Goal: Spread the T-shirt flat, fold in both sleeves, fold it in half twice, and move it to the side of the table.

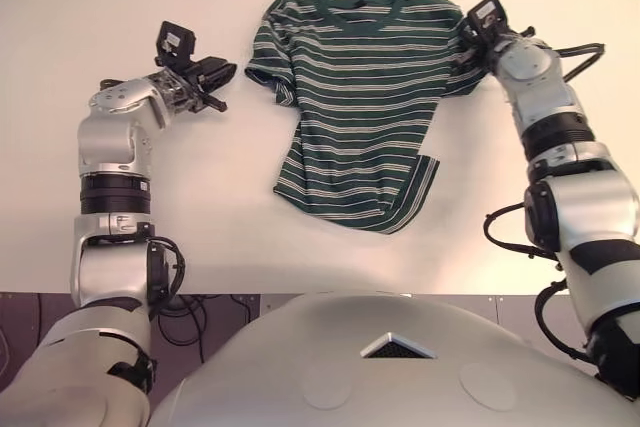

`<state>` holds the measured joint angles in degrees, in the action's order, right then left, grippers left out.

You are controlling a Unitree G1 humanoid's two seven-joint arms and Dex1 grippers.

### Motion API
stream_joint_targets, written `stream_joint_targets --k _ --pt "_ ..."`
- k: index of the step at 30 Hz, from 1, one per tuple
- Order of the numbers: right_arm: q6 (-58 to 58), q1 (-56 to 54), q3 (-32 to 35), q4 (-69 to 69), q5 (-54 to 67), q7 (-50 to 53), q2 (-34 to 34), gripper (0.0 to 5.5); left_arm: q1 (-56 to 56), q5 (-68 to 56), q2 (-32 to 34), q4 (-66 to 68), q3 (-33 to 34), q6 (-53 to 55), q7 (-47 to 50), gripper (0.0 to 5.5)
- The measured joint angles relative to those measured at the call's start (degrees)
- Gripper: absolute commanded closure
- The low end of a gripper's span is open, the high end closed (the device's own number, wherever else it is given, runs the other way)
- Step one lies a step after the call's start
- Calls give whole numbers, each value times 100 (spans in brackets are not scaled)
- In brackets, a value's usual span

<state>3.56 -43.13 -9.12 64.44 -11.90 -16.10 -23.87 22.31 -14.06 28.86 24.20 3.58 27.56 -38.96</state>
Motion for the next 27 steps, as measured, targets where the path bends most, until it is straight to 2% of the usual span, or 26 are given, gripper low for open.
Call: stream_joint_targets --k 5,10,14,21,27 --pt "379 -16 -12 52 -1 -175 87 436 291 -211 -187 -495 130 -297 -4 452" --pt "496 -18 -16 93 -4 -212 88 436 381 -45 -554 -603 -623 -295 -358 452" --pt "513 -32 -11 95 -4 -228 83 436 242 525 -515 201 -1124 -440 -308 452" --pt "473 -27 -184 275 -217 -519 36 436 866 1053 -501 1369 -1287 -1248 -120 452" --pt "703 -47 -348 636 -613 -29 -404 436 1198 1302 -223 2038 -1343 -1644 -232 452"
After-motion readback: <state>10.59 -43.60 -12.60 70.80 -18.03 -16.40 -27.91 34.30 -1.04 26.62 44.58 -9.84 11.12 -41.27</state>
